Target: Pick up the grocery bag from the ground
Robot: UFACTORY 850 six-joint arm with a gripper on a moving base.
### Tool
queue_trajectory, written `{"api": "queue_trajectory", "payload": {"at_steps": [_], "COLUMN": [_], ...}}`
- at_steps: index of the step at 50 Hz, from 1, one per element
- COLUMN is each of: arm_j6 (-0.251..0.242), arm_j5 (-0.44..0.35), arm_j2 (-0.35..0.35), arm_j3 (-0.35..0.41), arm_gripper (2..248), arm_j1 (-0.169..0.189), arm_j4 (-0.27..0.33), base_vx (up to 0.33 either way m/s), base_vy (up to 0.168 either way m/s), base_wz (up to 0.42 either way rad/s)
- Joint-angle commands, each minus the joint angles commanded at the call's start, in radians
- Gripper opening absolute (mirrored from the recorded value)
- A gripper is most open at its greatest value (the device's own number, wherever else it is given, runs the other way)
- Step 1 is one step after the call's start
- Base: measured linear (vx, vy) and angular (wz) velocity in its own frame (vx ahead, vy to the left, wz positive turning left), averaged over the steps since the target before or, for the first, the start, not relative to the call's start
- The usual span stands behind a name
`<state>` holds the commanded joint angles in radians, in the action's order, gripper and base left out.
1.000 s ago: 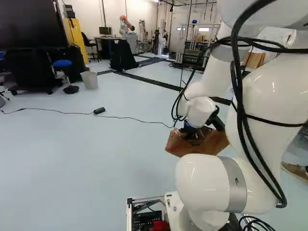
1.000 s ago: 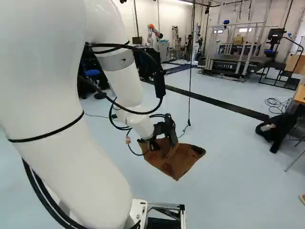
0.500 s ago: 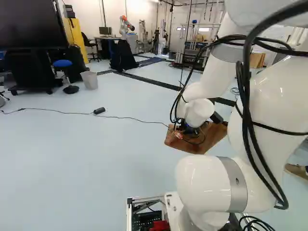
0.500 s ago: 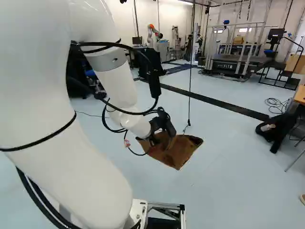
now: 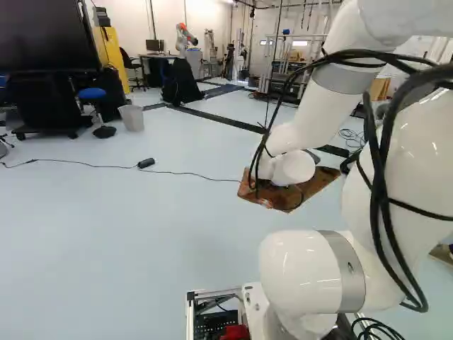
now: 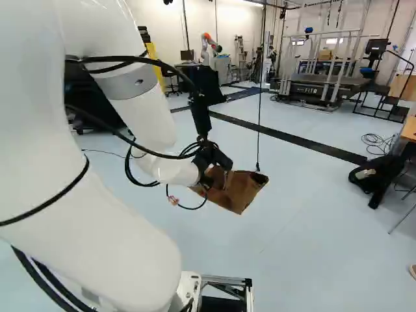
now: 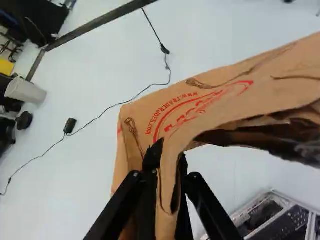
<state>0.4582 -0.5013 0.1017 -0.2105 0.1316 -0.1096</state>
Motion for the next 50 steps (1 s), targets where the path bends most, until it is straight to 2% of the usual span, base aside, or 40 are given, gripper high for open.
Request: {"api": "queue_trajectory", "payload": {"at_steps": [25, 50], "arm_j6": [-0.218, -0.367], "arm_j5": [-0.177, -0.298], "arm_j2": [0.084, 0.142], "arm_j3": [0.059, 0.099], "arm_gripper": [28, 28], "arm_j1": [-0.063, -0.105], "arm_j4": [0.052, 0.088], "base_vx": [0.000, 0.000], "base_vy": [0.000, 0.000], "base_wz": [0.000, 0.000]}}
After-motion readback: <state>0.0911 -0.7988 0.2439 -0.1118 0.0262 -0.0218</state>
